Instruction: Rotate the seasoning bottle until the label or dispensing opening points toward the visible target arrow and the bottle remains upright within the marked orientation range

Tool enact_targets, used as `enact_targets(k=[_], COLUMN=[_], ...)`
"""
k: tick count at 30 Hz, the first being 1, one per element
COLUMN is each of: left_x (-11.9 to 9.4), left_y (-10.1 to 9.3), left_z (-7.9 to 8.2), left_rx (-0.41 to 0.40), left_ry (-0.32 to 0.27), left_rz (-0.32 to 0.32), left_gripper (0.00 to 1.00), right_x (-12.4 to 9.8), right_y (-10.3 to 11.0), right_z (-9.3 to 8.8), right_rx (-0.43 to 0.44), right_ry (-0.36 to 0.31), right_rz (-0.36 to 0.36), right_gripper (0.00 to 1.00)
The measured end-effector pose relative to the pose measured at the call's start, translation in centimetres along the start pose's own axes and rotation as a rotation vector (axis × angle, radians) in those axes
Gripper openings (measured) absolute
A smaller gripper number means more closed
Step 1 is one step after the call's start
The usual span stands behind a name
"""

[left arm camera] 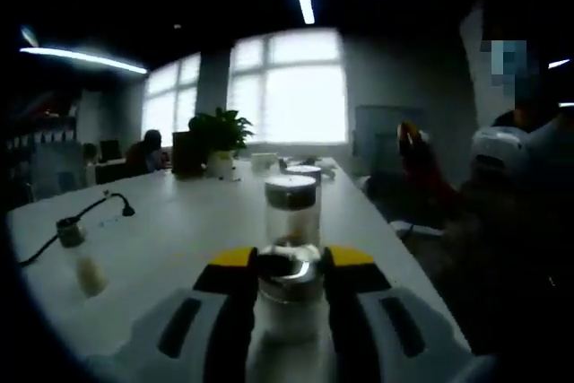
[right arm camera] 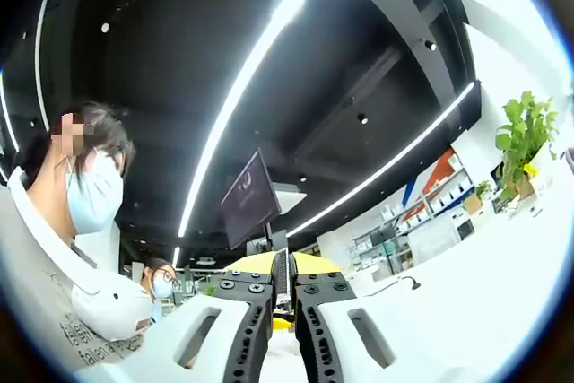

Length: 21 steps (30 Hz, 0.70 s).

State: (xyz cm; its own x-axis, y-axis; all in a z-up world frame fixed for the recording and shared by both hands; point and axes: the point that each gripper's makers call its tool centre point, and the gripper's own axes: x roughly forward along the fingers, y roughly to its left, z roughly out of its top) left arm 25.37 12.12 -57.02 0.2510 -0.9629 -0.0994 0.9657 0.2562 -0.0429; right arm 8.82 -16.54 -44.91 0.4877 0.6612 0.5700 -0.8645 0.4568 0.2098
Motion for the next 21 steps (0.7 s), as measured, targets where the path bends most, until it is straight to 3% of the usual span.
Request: enact_targets(k=[3,4,6,10,13,15,17,21], left_x=[0.2,0.1,0.0,-0.2,-0.5,-0.8,-0.5,-1.1], left_y=[-0.1,-0.1,0.2,-0.2,0.5,0.9,0.2,1.0], left_z=[0.1,-0.3,-0.5,0.9,0.7,0.3,0.2,0.3], left_rx=[-0.011,-0.064,-0.076,-0.048,-0.018,-0.040,-0.061,-0.064], left_ry=[0.004,0.025,0.035,-0.042,-0.010,0.003,-0.018,-0.068], left_rz=[0.008,0.021,0.070,0.181,0.331,0.419,0.435,0.589], left_gripper=[0.31,0.32,0.33,0.41,0.42,0.41,0.42,0.43], right_x=[-0.2,-0.2,-0.2,-0.1,0.1,0.0,-0.1,-0.1], right_y=[-0.2,-0.2,-0.2,0.0,0.1,0.3,0.2,-0.2], right_z=[0.2,0.2,0.3,0.5,0.5,0.6,0.6,0.6], right_rx=[0.005,0.009,0.017,0.021,0.028,0.022,0.015,0.016], right_ry=[-0.008,-0.011,-0.019,-0.030,-0.026,-0.026,-0.028,-0.028], right_rz=[-0.005,-0.005,-0.004,-0.006,-0.003,0.002,0.003,-0.005], right_gripper=[0.03,0.03,0.03,0.03,0.03,0.03,0.03,0.03])
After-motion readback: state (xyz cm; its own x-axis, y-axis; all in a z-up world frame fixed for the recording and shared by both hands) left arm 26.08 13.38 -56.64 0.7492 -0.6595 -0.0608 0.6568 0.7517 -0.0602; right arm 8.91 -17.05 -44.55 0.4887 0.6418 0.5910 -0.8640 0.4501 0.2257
